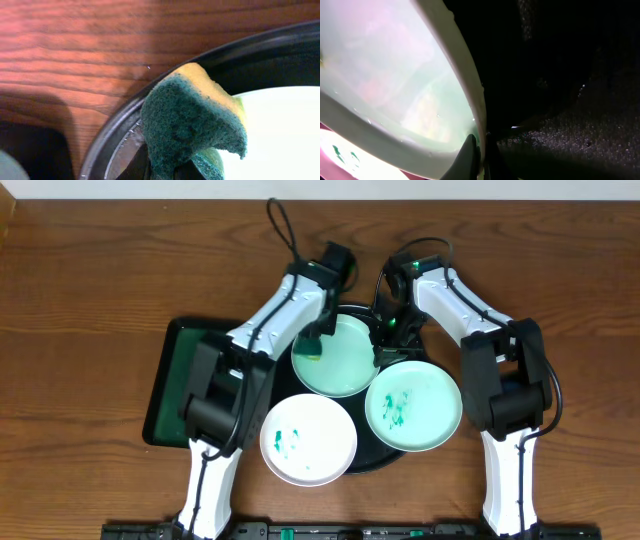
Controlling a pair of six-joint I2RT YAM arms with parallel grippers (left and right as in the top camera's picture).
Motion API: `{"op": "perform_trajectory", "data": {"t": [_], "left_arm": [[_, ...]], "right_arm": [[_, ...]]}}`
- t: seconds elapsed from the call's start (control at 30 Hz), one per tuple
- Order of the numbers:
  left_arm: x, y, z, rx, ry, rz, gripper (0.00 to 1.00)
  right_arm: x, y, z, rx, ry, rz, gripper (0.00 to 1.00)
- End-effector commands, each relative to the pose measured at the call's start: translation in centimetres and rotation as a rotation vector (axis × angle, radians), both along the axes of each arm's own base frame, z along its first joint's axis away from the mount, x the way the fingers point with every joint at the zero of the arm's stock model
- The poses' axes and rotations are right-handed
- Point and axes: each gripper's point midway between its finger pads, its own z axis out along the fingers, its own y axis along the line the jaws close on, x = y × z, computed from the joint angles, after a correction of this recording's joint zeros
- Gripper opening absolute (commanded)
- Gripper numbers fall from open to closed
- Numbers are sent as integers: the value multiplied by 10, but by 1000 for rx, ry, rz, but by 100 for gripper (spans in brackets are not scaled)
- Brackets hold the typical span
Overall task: Clean dirty plates on tray and stack at the side
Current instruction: 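Carry the sponge left and set it down in the green tray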
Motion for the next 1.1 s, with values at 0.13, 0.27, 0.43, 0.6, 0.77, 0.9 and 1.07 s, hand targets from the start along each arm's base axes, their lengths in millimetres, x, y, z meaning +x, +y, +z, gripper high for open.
{"op": "perform_trajectory", "data": {"t": [0.13, 0.27, 0.43, 0.6, 0.77, 0.9, 1.07], "left_arm": [[38, 68, 41, 317, -227, 111, 7], [35, 71, 46, 327, -230, 125, 7], [26, 61, 67, 232, -222, 119, 7], [14, 66, 119, 187, -280, 128, 7], [-19, 70, 152, 86, -233, 124, 7], [-46, 84, 157, 25, -140, 176, 8], [-65, 106, 142, -47, -8, 260, 8]], "right_arm": [[-10, -35, -22, -168, 34, 41, 1], [-11, -35, -21, -168, 36, 42, 1], [-10, -35, -22, -167, 33, 44, 1], [-10, -35, -22, -166, 31, 44, 1], [-9, -34, -22, -163, 27, 50, 1], [-8, -34, -22, -161, 23, 50, 1], [-7, -34, -22, -157, 15, 57, 1]]}}
